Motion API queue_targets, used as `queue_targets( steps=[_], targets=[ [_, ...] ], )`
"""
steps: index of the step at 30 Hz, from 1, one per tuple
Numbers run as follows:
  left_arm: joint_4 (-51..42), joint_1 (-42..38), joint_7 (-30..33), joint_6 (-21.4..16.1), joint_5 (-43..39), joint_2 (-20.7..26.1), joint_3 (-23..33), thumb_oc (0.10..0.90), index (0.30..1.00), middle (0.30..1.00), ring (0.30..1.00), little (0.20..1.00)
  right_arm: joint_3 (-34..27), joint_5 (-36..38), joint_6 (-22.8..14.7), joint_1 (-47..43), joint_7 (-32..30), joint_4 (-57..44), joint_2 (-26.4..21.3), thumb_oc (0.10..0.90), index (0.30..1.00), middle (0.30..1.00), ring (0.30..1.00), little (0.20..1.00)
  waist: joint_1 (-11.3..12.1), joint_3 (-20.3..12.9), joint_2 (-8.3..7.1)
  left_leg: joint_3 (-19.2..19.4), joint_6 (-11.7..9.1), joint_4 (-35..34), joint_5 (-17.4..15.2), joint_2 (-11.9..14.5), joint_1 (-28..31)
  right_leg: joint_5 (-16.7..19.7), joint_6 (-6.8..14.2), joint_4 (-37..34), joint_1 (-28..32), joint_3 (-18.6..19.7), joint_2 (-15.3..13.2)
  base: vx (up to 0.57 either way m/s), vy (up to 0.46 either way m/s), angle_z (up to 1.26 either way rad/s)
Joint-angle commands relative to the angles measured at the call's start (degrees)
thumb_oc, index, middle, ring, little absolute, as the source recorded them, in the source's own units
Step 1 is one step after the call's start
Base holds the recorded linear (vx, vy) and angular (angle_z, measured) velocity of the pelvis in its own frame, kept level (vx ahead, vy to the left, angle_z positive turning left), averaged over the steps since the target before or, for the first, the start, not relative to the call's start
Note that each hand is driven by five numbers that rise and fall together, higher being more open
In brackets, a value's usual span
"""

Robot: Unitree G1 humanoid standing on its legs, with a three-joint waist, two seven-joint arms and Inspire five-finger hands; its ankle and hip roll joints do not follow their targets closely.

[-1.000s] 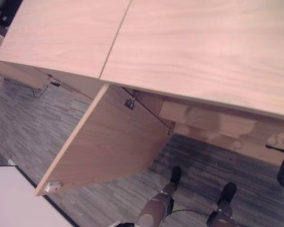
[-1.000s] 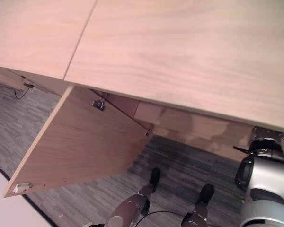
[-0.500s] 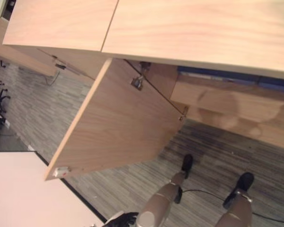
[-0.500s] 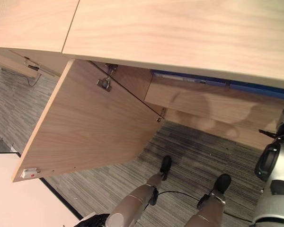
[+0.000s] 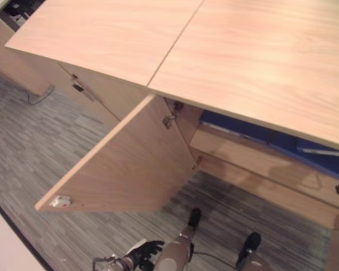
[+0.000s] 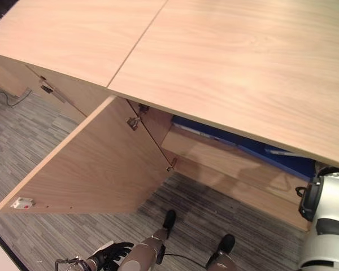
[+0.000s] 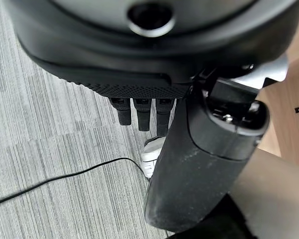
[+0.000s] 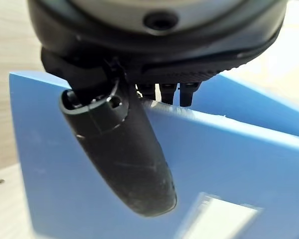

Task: Put the empty folder in the office cabinet

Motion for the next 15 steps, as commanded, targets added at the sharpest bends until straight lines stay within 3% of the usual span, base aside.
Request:
queue_targets(
  steps=[1,9,15],
  targets=[
    [3.68,1.91,-0.52,-0.27,2.41,1.93,-2.02,0.800,0.900,0.900,0.900,0.900,1.07,-3.78,-3.07,-2.26,0.66,-5.74,-4.64,0.800,0.900,0.900,0.900,0.900,3.39,-4.18,-4.30,1.46,-3.33,-1.79,-6.50,1.59,4.58,-5.22,3.87,-2.23,6.73,1.75,-1.58,0.04,-0.006,0.12],
    [8.39,2.55,1.56,0.10,4.08,-0.48,-0.11,0.800,0.900,0.900,0.900,0.900,-2.26,-5.29,-4.00,3.20,-0.70,-5.99,3.56,0.800,0.900,0.900,0.900,0.900,4.17,-6.17,-6.13,1.11,-3.46,-1.91,-6.77,1.88,5.97,-4.54,3.41,-4.75,9.92,0.96,-0.60,0.02,-0.005,0.03],
    [9.03,3.26,1.78,-0.09,3.43,-1.40,1.05,0.800,0.900,0.900,0.900,0.900,-2.08,-3.68,-4.33,4.14,1.21,-7.64,7.58,0.800,0.900,0.900,0.900,0.900,4.20,-6.13,-6.35,1.33,-3.14,-1.90,-7.17,2.30,6.57,-4.83,3.12,-4.42,9.63,1.76,-0.24,0.00,0.000,0.00]
  ],
)
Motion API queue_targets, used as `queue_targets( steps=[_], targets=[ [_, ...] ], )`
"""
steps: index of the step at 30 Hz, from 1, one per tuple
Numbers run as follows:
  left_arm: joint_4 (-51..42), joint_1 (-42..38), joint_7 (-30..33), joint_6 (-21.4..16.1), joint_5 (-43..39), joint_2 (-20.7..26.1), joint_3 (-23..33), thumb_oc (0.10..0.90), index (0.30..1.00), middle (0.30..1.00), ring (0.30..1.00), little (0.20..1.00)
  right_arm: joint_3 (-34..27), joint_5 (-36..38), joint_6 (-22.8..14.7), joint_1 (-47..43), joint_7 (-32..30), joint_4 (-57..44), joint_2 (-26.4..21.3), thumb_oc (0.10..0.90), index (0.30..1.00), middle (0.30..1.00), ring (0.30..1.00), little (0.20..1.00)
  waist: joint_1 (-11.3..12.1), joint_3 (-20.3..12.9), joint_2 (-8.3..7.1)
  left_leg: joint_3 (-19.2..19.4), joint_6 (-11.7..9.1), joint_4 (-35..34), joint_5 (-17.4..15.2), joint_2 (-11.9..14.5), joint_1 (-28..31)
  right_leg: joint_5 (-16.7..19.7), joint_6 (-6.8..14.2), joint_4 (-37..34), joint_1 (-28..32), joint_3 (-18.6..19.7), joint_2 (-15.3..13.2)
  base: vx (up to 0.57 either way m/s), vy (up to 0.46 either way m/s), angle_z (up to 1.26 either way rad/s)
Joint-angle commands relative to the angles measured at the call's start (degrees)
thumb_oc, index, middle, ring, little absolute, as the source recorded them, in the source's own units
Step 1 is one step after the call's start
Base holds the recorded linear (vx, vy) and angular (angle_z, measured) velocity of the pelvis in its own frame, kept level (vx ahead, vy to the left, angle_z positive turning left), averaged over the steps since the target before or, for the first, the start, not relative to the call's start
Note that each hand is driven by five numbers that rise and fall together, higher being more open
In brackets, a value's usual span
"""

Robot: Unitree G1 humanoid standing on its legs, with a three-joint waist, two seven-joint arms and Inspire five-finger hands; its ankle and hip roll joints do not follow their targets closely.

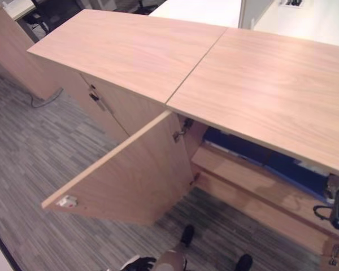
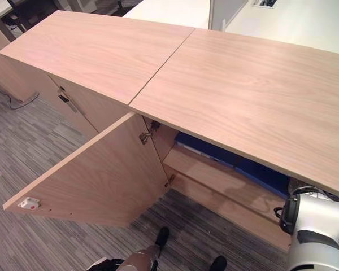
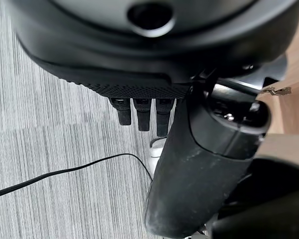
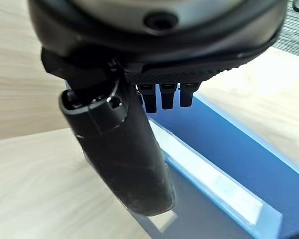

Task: Put the empty folder in the office cabinet

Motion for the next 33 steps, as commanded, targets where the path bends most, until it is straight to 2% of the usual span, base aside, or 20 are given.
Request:
queue_targets(
  steps=[1,7,14,20,22,23,24,33],
  targets=[
    [1.97,1.42,1.34,-0.89,1.00,0.54,-0.70,0.800,0.900,0.900,0.900,0.900,1.71,-0.45,-4.19,-1.84,2.76,-7.29,-1.97,0.800,0.900,0.900,0.900,0.900,3.10,-2.05,-1.93,1.74,-3.10,-0.51,-6.45,3.03,3.61,-9.80,2.46,7.55,1.72,3.41,-1.67,-0.01,-0.005,-0.03],
    [1.27,1.75,1.35,-1.12,-0.60,0.32,-0.11,0.800,0.900,0.900,0.900,0.900,2.78,2.39,-6.14,-3.27,4.52,-10.39,-0.12,0.800,0.900,0.900,0.900,0.900,3.13,-0.72,-1.22,2.03,-2.71,-0.43,-6.39,3.18,3.28,-10.34,2.34,9.25,-0.34,4.60,-1.65,-0.03,0.014,-0.05],
    [0.67,1.42,1.07,-1.62,-1.63,0.62,-0.09,0.800,0.900,0.900,0.900,0.900,2.56,3.78,-6.84,-2.97,5.65,-11.18,-2.06,0.800,0.900,0.900,0.900,0.900,3.52,0.43,0.29,1.35,-2.73,-0.43,-5.68,2.50,1.69,-10.59,2.45,10.35,-1.77,4.02,-2.26,-0.04,0.015,-0.04],
    [-0.27,1.79,0.85,-1.95,-1.71,0.53,-0.65,0.800,0.900,0.900,0.900,0.900,1.66,3.52,-7.45,-1.10,6.48,-11.92,-3.29,0.800,0.900,0.900,0.900,0.900,4.08,1.41,2.17,0.53,-2.67,-0.43,-5.34,1.83,0.49,-10.98,2.56,12.04,-3.39,3.42,-3.25,-0.04,0.017,0.05],
    [-0.57,1.85,0.87,-2.19,-1.51,0.45,-1.03,0.800,0.900,0.900,0.900,0.900,1.48,3.23,-7.91,-0.18,6.98,-12.34,-3.41,0.800,0.900,0.900,0.900,0.900,4.38,2.07,3.24,0.29,-2.63,-0.45,-5.00,1.52,-0.15,-10.96,2.63,12.59,-4.18,3.25,-3.71,-0.05,0.015,0.10],
    [-0.54,1.88,0.87,-2.18,-1.52,0.44,-1.03,0.800,0.900,0.900,0.900,0.900,1.49,3.23,-7.90,-0.15,6.97,-12.34,-3.39,0.800,0.900,0.900,0.900,0.900,4.39,2.00,3.14,0.32,-2.71,-0.36,-5.49,1.55,0.00,-11.50,2.65,12.71,-4.06,3.29,-3.71,-0.03,0.014,0.05],
    [-0.76,1.82,0.83,-2.27,-1.50,0.49,-1.25,0.800,0.900,0.900,0.900,0.900,1.32,3.17,-7.81,0.25,7.21,-12.11,-3.70,0.800,0.900,0.900,0.900,0.900,4.65,2.44,3.93,0.22,-2.73,-0.36,-5.26,1.37,-0.47,-11.62,2.72,13.12,-4.72,3.17,-3.99,-0.03,0.011,0.01],
    [-2.56,1.88,0.77,-3.25,-2.94,0.74,-2.08,0.800,0.900,0.900,0.900,0.900,2.77,0.97,-7.79,0.05,8.19,-13.04,-6.09,0.800,0.900,0.900,0.900,0.900,5.30,4.49,7.31,0.03,-3.25,-0.51,-3.83,0.33,-3.83,-11.25,3.07,14.36,-8.46,2.96,-5.02,-0.07,0.024,0.00]
  ],
)
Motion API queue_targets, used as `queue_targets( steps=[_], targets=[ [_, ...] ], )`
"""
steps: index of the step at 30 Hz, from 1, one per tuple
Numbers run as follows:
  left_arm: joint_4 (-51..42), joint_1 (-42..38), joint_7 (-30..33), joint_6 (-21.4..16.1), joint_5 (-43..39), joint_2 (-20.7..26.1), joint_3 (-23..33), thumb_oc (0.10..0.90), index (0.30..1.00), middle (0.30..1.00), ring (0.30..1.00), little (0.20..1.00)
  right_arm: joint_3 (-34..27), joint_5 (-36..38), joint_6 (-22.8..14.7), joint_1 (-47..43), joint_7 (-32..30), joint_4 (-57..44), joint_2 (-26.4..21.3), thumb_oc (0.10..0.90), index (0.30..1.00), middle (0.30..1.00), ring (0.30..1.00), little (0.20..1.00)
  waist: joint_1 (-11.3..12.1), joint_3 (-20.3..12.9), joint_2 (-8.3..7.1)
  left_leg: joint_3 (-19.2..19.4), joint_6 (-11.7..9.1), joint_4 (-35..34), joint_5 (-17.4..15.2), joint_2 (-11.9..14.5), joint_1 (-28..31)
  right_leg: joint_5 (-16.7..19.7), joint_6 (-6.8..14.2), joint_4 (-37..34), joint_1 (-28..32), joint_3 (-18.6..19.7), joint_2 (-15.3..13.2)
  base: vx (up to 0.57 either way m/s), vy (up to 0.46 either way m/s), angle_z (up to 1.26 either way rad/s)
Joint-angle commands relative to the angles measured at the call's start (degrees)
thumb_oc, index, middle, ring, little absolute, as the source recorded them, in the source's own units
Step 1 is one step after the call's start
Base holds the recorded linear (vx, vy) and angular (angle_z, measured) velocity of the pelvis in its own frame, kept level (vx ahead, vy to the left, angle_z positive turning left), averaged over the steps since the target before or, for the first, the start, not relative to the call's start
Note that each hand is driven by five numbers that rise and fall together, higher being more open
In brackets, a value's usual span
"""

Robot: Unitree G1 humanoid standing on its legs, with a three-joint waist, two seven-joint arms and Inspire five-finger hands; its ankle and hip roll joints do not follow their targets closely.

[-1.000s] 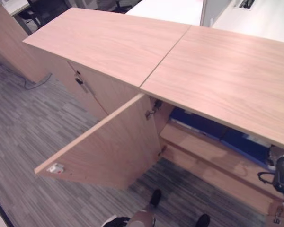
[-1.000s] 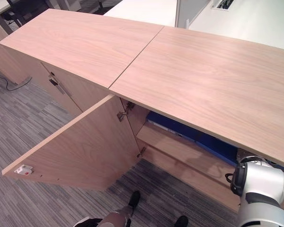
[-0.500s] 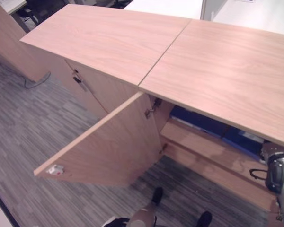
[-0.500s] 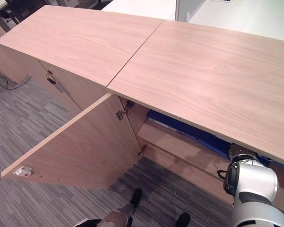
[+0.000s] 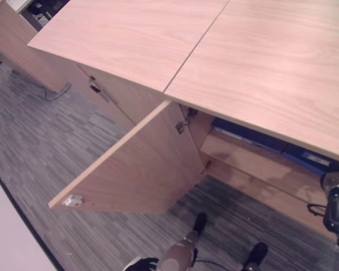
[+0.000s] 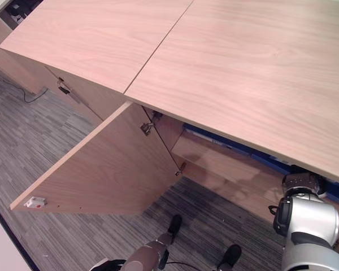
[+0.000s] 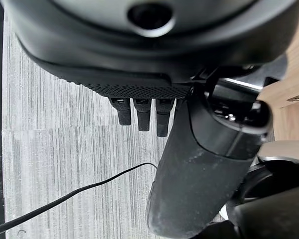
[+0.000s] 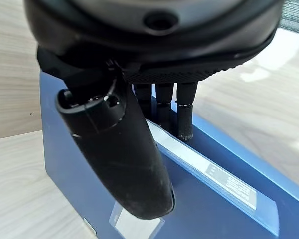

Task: Put the empty folder in the office cabinet

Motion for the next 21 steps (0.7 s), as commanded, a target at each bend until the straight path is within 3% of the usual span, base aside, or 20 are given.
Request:
queue_targets(
  steps=[1,5,13,18,21],
  targets=[
    [-0.45,0.23,-0.05,-1.08,-2.25,1.15,-3.21,0.800,0.900,0.900,0.900,0.900,3.36,-3.15,0.14,-1.69,5.68,-8.80,-6.02,0.800,0.900,0.900,0.900,0.900,3.15,1.30,0.93,0.39,-2.73,-0.47,-4.06,0.78,0.53,-10.80,2.76,13.07,-3.35,2.82,-3.98,-0.05,0.028,0.01],
    [-1.74,0.91,-0.55,-1.64,-2.63,1.42,-4.21,0.800,0.900,0.900,0.900,0.900,4.92,-4.89,0.33,-1.90,6.69,-9.38,-7.63,0.800,0.900,0.900,0.900,0.900,3.35,2.17,2.73,0.62,-2.84,-0.47,-3.70,0.49,-1.22,-10.73,2.83,14.33,-6.28,3.11,-4.67,-0.04,0.034,0.02],
    [-3.08,0.79,-0.86,-2.04,-4.17,1.30,-4.64,0.800,0.900,0.900,0.900,0.900,6.15,-6.46,0.73,-1.56,8.19,-9.40,-7.36,0.800,0.900,0.900,0.900,0.900,3.29,2.71,3.80,0.88,-2.67,-0.47,-3.41,0.24,-2.50,-10.93,2.81,16.15,-9.03,3.84,-5.26,-0.01,0.009,-0.04],
    [-3.50,0.55,-1.03,-1.83,-5.26,1.24,-4.78,0.800,0.900,0.900,0.900,0.900,6.26,-7.46,0.60,-0.85,8.11,-9.42,-7.24,0.800,0.900,0.900,0.900,0.900,3.17,2.78,4.04,0.63,-2.66,-0.47,-3.40,0.13,-2.58,-11.12,2.77,16.57,-9.14,3.74,-5.41,0.00,-0.004,0.03],
    [-3.31,-0.53,-1.14,-1.73,-6.32,0.31,-4.08,0.800,0.900,0.900,0.900,0.900,7.59,-11.09,-1.09,2.83,9.06,-13.93,-3.28,0.800,0.900,0.900,0.900,0.900,2.10,2.99,3.18,0.48,-2.55,-0.47,-3.35,0.10,-2.11,-11.04,2.63,16.27,-7.82,3.27,-5.01,0.02,-0.030,0.01]
  ],
)
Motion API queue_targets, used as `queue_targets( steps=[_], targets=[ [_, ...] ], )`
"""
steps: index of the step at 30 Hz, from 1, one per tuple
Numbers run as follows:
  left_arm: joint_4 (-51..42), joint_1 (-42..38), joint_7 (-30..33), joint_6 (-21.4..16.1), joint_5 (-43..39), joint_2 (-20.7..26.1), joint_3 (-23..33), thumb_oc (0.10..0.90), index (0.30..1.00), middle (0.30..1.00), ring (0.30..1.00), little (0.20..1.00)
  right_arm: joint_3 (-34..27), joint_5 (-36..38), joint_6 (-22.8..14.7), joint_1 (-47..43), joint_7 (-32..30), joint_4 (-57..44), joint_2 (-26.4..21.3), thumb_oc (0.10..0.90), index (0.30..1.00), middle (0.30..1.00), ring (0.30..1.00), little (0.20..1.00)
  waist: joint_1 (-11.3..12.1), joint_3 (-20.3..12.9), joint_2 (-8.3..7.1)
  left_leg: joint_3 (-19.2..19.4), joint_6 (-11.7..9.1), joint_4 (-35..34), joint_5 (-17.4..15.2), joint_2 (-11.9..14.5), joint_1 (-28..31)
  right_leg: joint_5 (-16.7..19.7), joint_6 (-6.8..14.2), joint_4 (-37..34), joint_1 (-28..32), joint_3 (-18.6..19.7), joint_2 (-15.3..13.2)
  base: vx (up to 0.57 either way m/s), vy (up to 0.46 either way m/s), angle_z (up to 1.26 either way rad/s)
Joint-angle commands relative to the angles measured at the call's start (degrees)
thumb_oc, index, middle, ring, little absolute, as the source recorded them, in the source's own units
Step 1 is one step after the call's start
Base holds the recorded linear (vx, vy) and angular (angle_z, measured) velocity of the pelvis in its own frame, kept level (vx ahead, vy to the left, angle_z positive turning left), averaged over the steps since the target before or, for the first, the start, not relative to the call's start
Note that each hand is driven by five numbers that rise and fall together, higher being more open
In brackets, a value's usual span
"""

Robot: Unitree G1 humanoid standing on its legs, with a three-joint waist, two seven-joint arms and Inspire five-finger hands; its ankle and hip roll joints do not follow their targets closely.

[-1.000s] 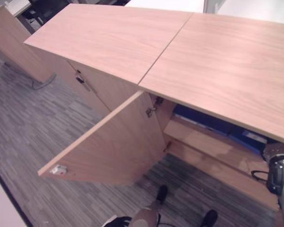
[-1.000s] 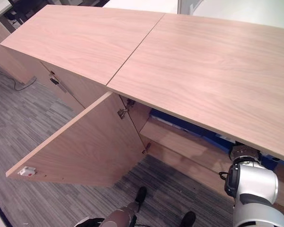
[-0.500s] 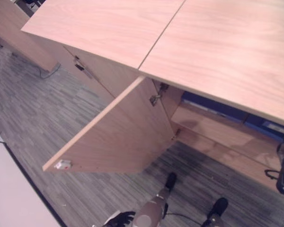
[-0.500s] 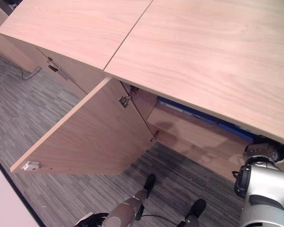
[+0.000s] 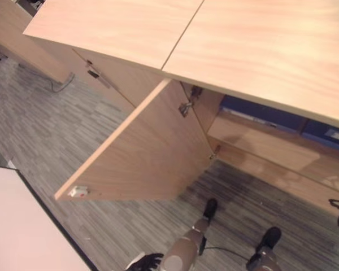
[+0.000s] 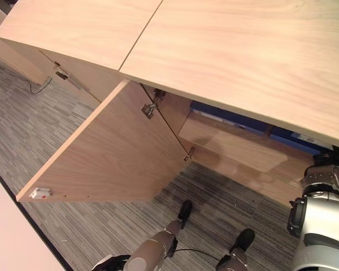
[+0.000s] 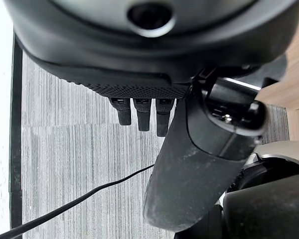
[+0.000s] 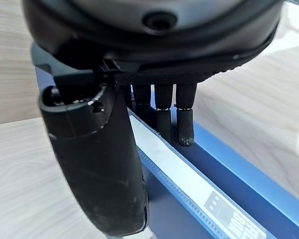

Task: Put the empty folder in the office cabinet

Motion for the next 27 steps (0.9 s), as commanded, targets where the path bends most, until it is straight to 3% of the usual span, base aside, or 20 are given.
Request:
queue_targets(
  steps=[1,6,10,13,16,21,27],
  targets=[
    [-0.02,-2.20,-0.85,-1.48,-2.28,-0.11,-2.73,0.800,0.900,0.900,0.900,0.900,3.72,-7.77,-0.22,4.41,3.36,-10.89,2.66,0.800,0.900,0.900,0.900,0.900,1.44,1.54,-0.56,0.52,-2.52,-0.68,-3.40,0.88,3.60,-9.20,2.81,7.33,2.17,1.62,-2.37,0.02,-0.042,0.01],
    [1.58,-3.34,-0.52,-1.43,-2.32,-1.50,-0.65,0.800,0.900,0.900,0.900,0.900,2.35,-8.27,-4.30,11.86,4.02,-19.89,9.99,0.800,0.900,0.900,0.900,0.900,-0.81,2.08,-2.66,0.89,-2.39,-0.68,-3.92,1.38,4.60,-8.81,2.76,6.42,3.51,1.73,-1.55,0.00,-0.003,-0.02],
    [5.49,-5.56,0.28,-0.96,-2.47,-4.13,3.44,0.800,0.900,0.900,0.900,0.900,3.33,-11.07,-8.41,24.57,5.94,-38.40,20.86,0.800,0.900,0.900,0.900,0.900,-4.41,2.22,-6.09,1.93,-2.49,-0.68,-4.29,2.31,5.72,-7.67,2.55,4.26,5.03,2.56,-0.52,0.01,-0.005,-0.02],
    [7.59,-6.18,0.65,-0.71,-1.84,-5.22,5.12,0.800,0.900,0.900,0.900,0.900,5.13,-13.98,-8.76,30.57,7.10,-45.98,24.06,0.800,0.900,0.900,0.900,0.900,-6.35,1.85,-7.69,2.86,-2.61,-0.68,-4.49,2.70,6.38,-7.01,2.47,2.87,5.92,2.98,-0.07,0.02,0.014,-0.05],
    [10.61,-7.09,0.49,-0.61,-1.37,-6.63,8.16,0.800,0.900,0.900,0.900,0.900,9.66,-21.48,-8.34,38.60,10.14,-57.50,25.31,0.800,0.900,0.900,0.900,0.900,-9.59,0.70,-10.13,4.56,-2.74,-0.68,-4.75,3.56,7.72,-5.09,2.50,-0.19,7.35,4.28,0.72,0.05,0.030,-0.13],
    [14.31,-7.73,-0.19,-0.57,-2.09,-7.45,11.68,0.800,0.900,0.900,0.900,0.900,14.32,-27.14,-6.03,45.13,14.93,-62.80,25.15,0.800,0.900,0.900,0.900,0.900,-13.36,-0.82,-12.88,7.98,-2.73,-0.68,-6.28,4.79,11.28,-4.46,2.24,-1.25,8.52,7.32,1.67,0.06,0.024,-0.33],
    [15.70,-7.82,-0.34,-0.53,-3.08,-7.60,12.54,0.800,0.900,0.900,0.900,0.900,15.66,-26.43,-4.49,45.06,16.03,-60.50,26.07,0.800,0.900,0.900,0.900,0.900,-14.62,-1.58,-13.78,9.97,-2.49,-0.68,-7.26,5.51,13.68,-4.18,2.25,-1.39,8.68,9.39,2.07,0.02,0.016,-0.31]
  ],
)
